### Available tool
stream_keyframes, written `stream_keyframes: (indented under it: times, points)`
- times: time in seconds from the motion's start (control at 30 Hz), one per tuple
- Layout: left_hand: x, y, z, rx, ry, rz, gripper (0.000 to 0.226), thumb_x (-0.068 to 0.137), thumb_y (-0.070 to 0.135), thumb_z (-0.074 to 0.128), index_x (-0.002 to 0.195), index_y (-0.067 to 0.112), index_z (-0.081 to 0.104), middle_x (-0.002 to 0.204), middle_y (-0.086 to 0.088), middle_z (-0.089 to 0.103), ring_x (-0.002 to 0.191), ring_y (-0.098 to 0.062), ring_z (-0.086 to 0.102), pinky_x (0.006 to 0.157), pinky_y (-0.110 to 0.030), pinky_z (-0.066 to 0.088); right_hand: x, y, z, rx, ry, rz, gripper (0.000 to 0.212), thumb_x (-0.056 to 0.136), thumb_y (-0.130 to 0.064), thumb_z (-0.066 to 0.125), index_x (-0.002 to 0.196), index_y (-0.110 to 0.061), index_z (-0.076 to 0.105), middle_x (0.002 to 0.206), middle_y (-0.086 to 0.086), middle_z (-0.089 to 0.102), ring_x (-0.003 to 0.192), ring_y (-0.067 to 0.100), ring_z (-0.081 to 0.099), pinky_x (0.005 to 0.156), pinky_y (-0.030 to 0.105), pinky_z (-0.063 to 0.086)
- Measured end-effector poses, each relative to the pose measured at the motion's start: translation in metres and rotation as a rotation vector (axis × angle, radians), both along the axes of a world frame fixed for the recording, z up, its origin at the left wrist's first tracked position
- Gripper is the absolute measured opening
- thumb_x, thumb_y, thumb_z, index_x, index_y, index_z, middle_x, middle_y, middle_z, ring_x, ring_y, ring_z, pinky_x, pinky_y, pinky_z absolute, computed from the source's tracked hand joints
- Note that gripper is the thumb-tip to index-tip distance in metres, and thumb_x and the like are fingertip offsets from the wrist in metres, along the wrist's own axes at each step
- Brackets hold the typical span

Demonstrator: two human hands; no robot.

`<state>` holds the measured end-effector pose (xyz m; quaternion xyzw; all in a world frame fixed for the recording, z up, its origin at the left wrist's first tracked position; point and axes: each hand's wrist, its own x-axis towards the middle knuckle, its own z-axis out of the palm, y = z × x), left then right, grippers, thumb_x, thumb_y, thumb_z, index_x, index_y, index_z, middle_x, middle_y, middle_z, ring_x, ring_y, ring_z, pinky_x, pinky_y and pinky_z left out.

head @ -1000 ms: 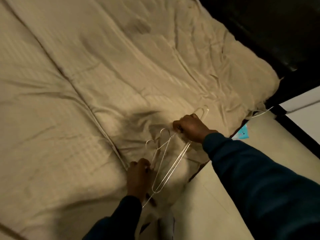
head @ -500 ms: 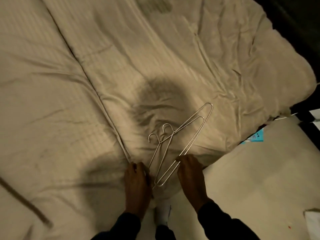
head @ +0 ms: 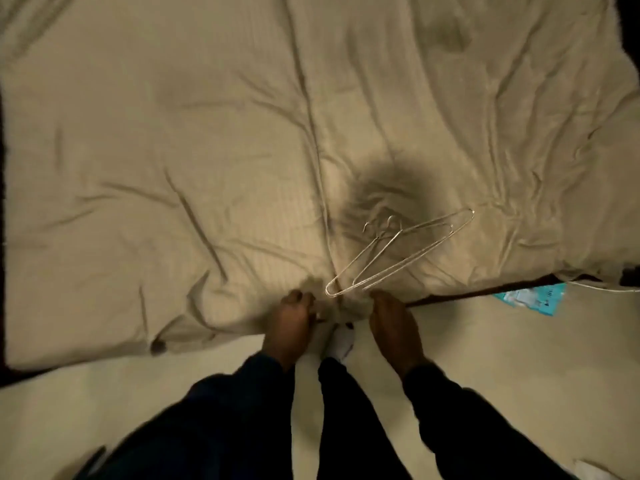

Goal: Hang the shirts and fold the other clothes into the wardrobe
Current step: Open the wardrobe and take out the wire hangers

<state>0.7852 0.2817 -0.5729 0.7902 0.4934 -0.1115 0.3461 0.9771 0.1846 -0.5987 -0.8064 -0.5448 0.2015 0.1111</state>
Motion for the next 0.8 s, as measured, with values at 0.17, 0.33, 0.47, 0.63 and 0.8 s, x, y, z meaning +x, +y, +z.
stream_keyframes:
  times: [0.17,0.33,0.47,0.63,0.8]
  points:
    - [-0.068,-0.014,0.042,0.150,-0.061,0.114,0.021,0.083,0.012,0.066,0.102,0.004,0.065,0.100,-0.019,0.062,0.084,-0.042,0.062,0.072,-0.045,0.054,-0.017,0.035,0.057,-0.069,0.000,0.226,0.024,0.074,0.003,0.065,0.096,-0.006,0.067,0.083,0.015,0.068,0.075,0.038,0.066,0.062,0.041,0.051]
    - [-0.126,-0.031,0.075,0.225,-0.109,0.410,0.034,0.091,0.013,0.065,0.124,0.005,0.060,0.114,-0.018,0.062,0.100,-0.037,0.060,0.086,-0.042,0.050,-0.082,0.055,0.087,-0.071,-0.051,0.463,0.023,0.076,-0.001,0.068,0.098,-0.007,0.067,0.086,0.015,0.066,0.081,0.038,0.063,0.065,0.041,0.044]
    - [-0.191,-0.063,0.101,0.394,-0.206,0.662,0.034,0.094,0.011,0.055,0.128,0.009,0.056,0.109,-0.013,0.067,0.097,-0.029,0.064,0.084,-0.034,0.049,-0.158,0.058,0.106,0.128,-0.162,0.702,0.024,0.071,-0.018,0.078,0.094,-0.014,0.070,0.104,0.011,0.065,0.100,0.036,0.054,0.081,0.041,0.035]
    - [-0.308,-0.164,0.101,0.496,-0.049,0.715,0.036,0.078,0.023,0.047,0.105,0.016,0.070,0.108,-0.011,0.071,0.090,-0.024,0.063,0.079,-0.030,0.047,-0.265,0.037,0.114,0.134,-0.083,0.999,0.045,0.077,-0.016,0.082,0.118,-0.006,0.065,0.092,0.007,0.071,0.080,0.030,0.068,0.071,0.042,0.053]
    - [-0.420,-0.266,0.098,0.437,0.083,1.097,0.055,0.082,0.036,0.035,0.113,0.009,0.072,0.108,-0.009,0.072,0.088,-0.028,0.072,0.074,-0.036,0.060,-0.381,0.025,0.096,0.100,-0.158,1.304,0.042,0.083,-0.037,0.061,0.110,-0.007,0.070,0.088,0.013,0.074,0.072,0.033,0.072,0.061,0.040,0.057]
